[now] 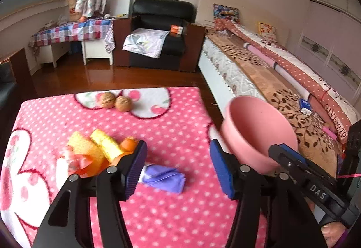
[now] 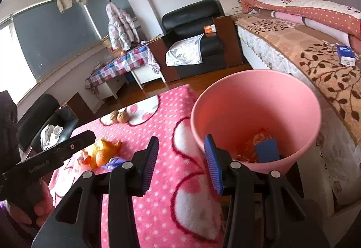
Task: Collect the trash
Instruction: 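Move both open tools back over the table toward the remaining trash, then grasp the white paper bag with the left tool while the right tool grasps the purple cloth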
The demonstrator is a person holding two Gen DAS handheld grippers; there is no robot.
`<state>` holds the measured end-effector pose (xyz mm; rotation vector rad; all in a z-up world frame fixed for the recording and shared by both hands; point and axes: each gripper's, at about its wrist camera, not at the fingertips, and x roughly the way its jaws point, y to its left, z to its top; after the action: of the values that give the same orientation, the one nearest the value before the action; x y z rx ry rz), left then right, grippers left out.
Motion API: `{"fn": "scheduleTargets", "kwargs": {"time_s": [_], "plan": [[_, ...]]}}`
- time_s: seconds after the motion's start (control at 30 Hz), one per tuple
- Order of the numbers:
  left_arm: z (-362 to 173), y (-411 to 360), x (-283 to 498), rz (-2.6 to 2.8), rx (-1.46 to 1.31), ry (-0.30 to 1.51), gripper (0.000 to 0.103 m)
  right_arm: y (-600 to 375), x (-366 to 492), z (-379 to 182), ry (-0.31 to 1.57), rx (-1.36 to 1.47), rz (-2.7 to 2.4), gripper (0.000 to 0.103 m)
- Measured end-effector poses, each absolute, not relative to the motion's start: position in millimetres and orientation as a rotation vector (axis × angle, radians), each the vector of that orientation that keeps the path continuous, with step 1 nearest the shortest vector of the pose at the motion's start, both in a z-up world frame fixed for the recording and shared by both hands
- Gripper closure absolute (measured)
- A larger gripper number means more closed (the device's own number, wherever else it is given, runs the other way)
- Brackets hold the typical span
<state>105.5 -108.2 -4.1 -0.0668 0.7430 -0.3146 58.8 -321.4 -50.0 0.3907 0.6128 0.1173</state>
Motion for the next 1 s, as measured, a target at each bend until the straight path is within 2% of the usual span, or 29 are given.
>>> {"fn": "scheduleTargets", "kwargs": {"time_s": [1.0], "plan": [[-37.5, 4.7, 79.5, -0.074, -0.106, 0.797, 0.04, -263.3, 61.6, -59.5, 0.704, 0.268, 0.245, 0.06]]}}
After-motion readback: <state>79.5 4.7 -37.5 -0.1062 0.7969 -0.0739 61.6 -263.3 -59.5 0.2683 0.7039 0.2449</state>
